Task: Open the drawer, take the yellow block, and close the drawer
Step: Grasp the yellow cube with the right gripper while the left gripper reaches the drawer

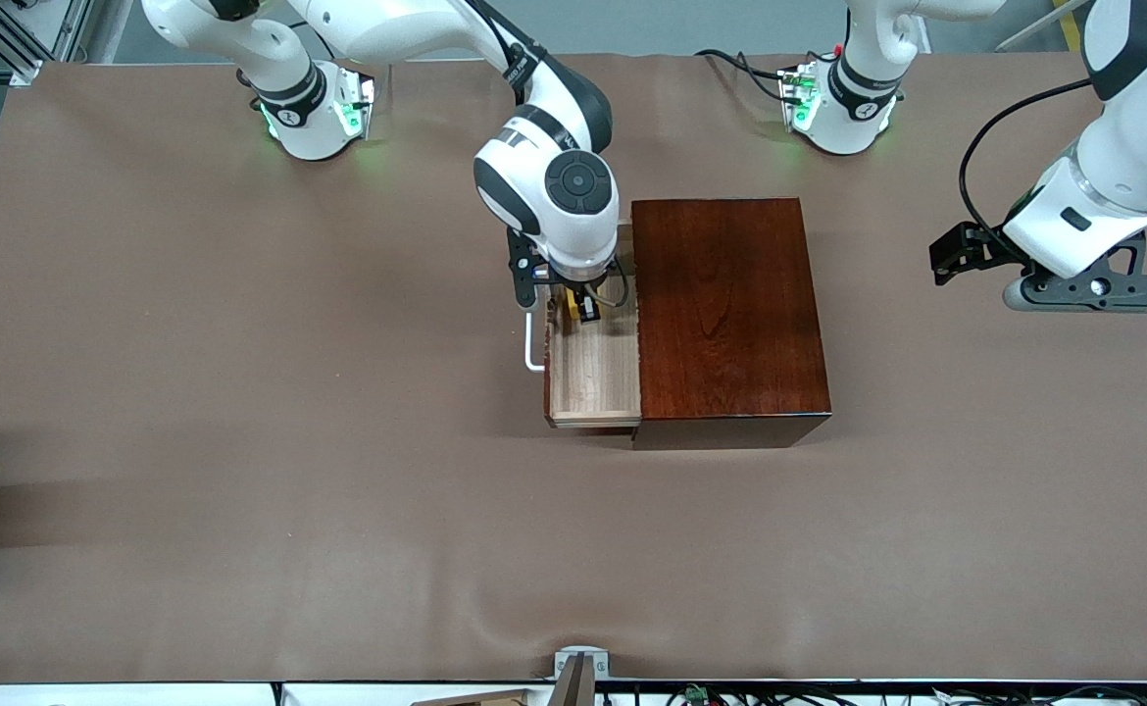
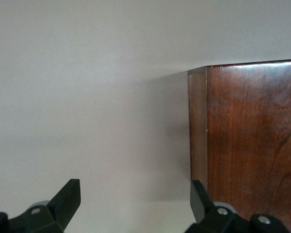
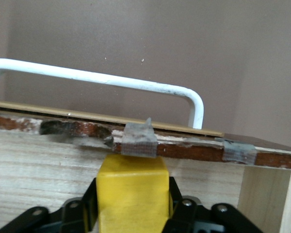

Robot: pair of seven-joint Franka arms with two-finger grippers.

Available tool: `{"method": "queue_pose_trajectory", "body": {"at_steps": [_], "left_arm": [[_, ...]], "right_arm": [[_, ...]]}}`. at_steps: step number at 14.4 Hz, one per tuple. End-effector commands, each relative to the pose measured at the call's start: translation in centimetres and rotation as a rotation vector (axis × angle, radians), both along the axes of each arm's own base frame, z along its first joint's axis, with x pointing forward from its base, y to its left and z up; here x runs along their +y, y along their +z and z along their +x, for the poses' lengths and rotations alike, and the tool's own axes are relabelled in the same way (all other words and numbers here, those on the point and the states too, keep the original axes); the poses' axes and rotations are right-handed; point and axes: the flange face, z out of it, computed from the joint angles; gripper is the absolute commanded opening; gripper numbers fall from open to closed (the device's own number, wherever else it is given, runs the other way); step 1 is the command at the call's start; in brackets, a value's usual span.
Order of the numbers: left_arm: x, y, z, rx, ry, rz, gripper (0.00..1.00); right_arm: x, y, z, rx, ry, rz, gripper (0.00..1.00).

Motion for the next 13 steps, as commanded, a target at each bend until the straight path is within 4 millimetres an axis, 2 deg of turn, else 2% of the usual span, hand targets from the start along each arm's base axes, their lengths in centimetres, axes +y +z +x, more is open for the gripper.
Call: {"method": "queue_pose_trajectory", "body": {"at_steps": [1,6,7,10,13], "left_arm": [[-0.4,0.7,-0.6,0.005,-0.001,0.000,1.00],[-5.5,1.8,-1.3,-0.023,0.005,-0.012,1.00],[-7.3,1.9,-1.5,-0.026,-0.019,-0.014,1.00],[-11.1,0.6,-1.9,-0.017,-0.060,-0.007,1.00],[-15.7,-0.6,-2.4,-0.027,-0.042,-0.015,1.00]], "right_arm": [[-0.1,1.1,0.3,-0.028,0.002,0.001,0.00],[-0.3,4.0,2.1,-0.048,-0.036,0.049,0.00],[-0.3,4.4,2.4,-0.054,-0.039,0.057,0.00],[-0.9,5.1,3.1,-0.049,-0.048,0.052,0.00],[-2.3,7.4,4.8,-0.038,-0.057,0.043,0.00]]}}
